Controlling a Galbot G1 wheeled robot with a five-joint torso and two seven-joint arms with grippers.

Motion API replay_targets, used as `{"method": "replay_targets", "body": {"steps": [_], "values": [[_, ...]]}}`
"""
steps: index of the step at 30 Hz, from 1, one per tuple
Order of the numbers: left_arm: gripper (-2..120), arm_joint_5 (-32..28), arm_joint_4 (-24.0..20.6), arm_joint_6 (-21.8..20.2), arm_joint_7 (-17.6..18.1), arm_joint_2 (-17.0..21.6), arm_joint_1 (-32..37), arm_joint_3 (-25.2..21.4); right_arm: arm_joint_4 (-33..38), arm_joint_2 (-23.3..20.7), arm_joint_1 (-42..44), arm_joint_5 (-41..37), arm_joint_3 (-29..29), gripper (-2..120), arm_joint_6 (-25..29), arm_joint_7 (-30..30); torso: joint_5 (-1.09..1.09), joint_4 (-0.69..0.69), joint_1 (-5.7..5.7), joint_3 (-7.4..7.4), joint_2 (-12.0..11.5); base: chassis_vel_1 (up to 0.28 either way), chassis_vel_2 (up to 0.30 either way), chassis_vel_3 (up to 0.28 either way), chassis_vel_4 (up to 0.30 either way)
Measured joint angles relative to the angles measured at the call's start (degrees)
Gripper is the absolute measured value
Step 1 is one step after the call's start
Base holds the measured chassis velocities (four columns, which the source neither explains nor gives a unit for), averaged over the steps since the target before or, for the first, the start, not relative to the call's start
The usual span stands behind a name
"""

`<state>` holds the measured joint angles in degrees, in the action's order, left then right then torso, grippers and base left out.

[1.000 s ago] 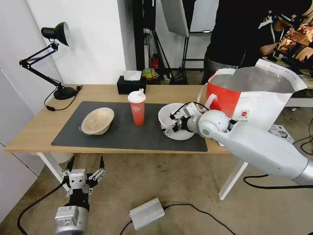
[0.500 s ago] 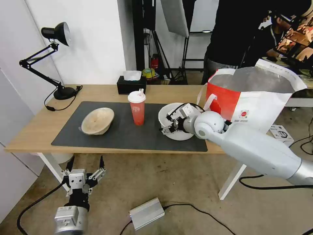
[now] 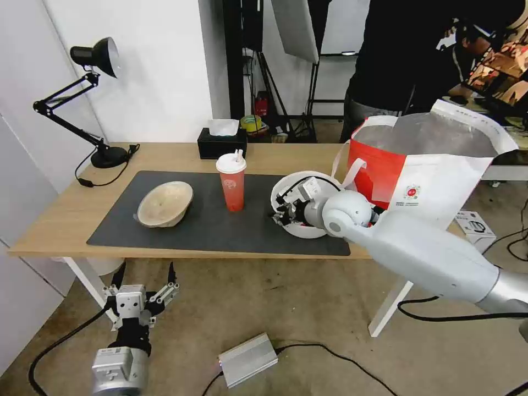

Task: Pick up the trash from the table and place it into the takeout bag.

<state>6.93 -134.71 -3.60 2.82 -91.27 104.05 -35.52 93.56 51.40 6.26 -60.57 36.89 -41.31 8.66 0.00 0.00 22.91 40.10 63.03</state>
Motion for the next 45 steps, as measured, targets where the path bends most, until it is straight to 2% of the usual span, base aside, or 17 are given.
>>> {"method": "replay_targets", "body": {"steps": [3,5,22,39,45], "values": [[100,0.0,0.0,0.0,0.0,0.0,0.0,0.0,0.0,0.0,0.0,0.0,0.0,11,0.0,0.1,0.00,0.00,0.00,0.00,0.0,0.000,0.000,0.000,0.000],[100,0.0,0.0,0.0,0.0,0.0,0.0,0.0,0.0,0.0,0.0,-0.1,0.0,0,0.0,0.3,0.00,0.00,0.00,0.00,0.0,0.000,0.000,0.000,0.000],[100,0.1,-0.3,0.0,0.0,0.0,0.3,0.2,2.0,-1.1,0.9,-1.4,0.0,0,0.0,1.9,0.01,0.01,0.00,0.01,0.0,0.000,0.000,0.000,0.000],[100,0.1,-0.1,0.0,0.0,0.0,-0.1,0.5,14.3,-7.3,-1.0,-4.1,0.2,0,-0.1,3.9,0.01,0.00,0.01,0.01,0.0,0.000,0.000,0.000,0.000],[100,0.1,-0.1,0.0,0.0,0.0,-0.2,0.8,16.8,-8.1,-2.1,-4.9,0.3,0,-0.1,4.9,0.01,0.00,0.01,0.00,0.0,0.000,0.000,0.000,0.000]]}}
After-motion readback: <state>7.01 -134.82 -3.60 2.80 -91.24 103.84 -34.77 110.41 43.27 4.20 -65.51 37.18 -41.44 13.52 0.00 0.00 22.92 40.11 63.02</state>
